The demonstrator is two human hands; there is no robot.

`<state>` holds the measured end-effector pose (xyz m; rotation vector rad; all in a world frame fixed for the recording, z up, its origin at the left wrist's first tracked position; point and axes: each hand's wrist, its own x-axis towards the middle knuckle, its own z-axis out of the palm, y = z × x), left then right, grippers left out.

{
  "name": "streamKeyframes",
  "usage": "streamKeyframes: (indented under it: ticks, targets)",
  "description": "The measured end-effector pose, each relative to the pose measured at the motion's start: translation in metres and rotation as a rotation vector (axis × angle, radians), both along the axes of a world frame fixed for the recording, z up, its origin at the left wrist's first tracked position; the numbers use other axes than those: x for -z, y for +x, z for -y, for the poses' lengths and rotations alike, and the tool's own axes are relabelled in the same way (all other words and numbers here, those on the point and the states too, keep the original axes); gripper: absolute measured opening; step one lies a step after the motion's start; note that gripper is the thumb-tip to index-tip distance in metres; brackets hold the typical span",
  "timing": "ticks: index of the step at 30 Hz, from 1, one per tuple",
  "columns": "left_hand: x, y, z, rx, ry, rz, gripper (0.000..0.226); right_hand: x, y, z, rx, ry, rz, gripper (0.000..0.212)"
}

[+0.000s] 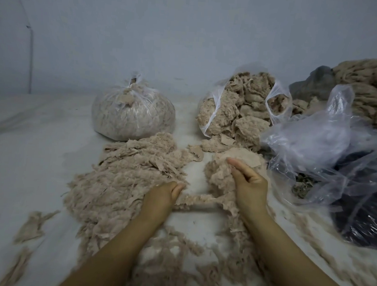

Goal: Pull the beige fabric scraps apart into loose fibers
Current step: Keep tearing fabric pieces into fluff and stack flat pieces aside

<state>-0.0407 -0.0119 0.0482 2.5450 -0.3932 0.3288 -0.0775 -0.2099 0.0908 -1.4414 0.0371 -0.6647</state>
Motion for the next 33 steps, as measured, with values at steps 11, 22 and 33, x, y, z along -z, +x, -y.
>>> streamKeyframes:
  ticks: [11,22,33]
  targets:
    - [-0.046,0.007,0.026,0.322,-1.033,-0.706,0.039,0.006,0.002,-0.014,-0.408,-0.319,-0.063,0.048]
    - [-0.086,0.016,0.008,0.118,-1.083,-0.459,0.007,0.038,-0.032,0.016,-0.297,-0.883,-0.356,0.053]
    - [-0.078,-0.001,0.027,0.105,-1.256,-0.926,0.02,-0.006,-0.001,-0.028,-0.059,-0.554,0.01,0.018]
